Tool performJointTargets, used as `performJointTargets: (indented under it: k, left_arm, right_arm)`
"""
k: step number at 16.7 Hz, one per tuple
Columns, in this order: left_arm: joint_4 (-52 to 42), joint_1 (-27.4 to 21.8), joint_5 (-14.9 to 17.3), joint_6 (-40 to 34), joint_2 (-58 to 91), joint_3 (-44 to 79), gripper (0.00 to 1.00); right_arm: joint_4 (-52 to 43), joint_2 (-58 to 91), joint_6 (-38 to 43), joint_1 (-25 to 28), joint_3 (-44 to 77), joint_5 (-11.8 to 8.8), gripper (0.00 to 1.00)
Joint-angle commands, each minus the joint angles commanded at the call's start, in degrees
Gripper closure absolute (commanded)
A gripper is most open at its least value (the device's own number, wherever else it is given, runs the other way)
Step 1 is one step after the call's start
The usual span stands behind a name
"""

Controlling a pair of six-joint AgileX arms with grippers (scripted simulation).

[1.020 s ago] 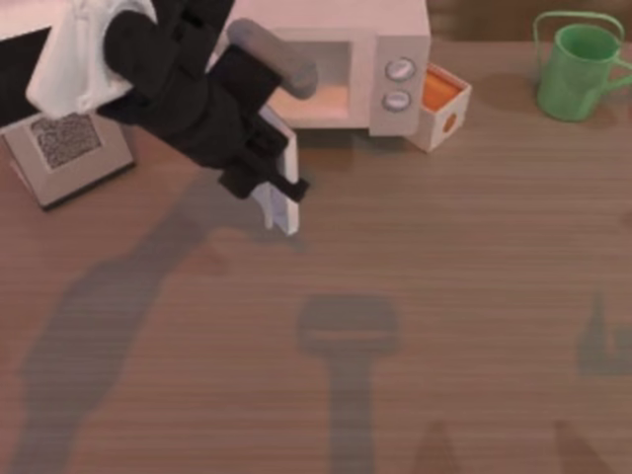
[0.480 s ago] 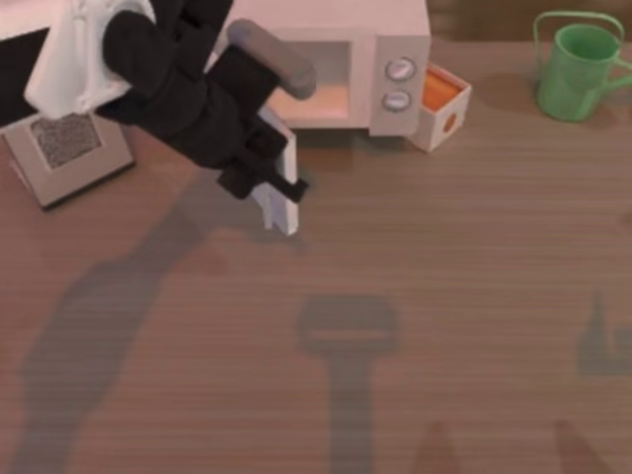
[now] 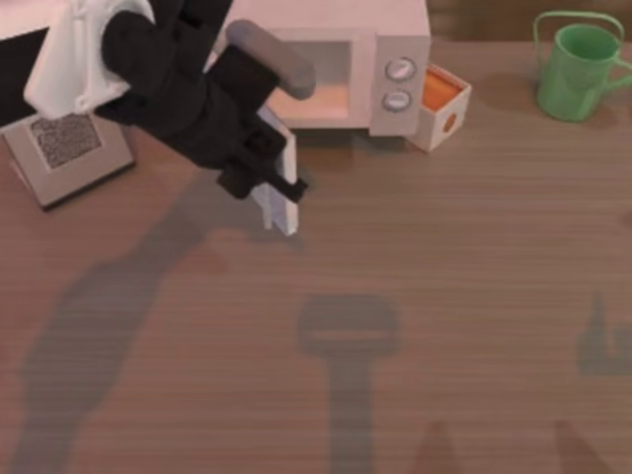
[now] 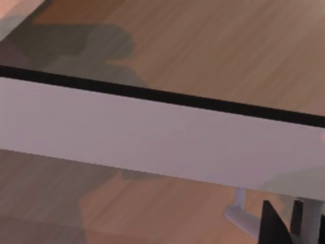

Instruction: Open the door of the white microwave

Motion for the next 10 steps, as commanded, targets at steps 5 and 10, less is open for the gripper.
performJointTargets:
  k: [5,10]
  left_arm:
    - [0.0,0.0,0.0,0.0,0.0,0.0,1.0]
    - [-0.5,0.5,1.2,1.8,-0.3,-0.4,1.0]
  right_arm:
    - [0.0,0.0,0.0,0.0,0.0,0.0,0.0]
    - [0.0,0.0,0.0,0.0,0.0,0.0,0.0]
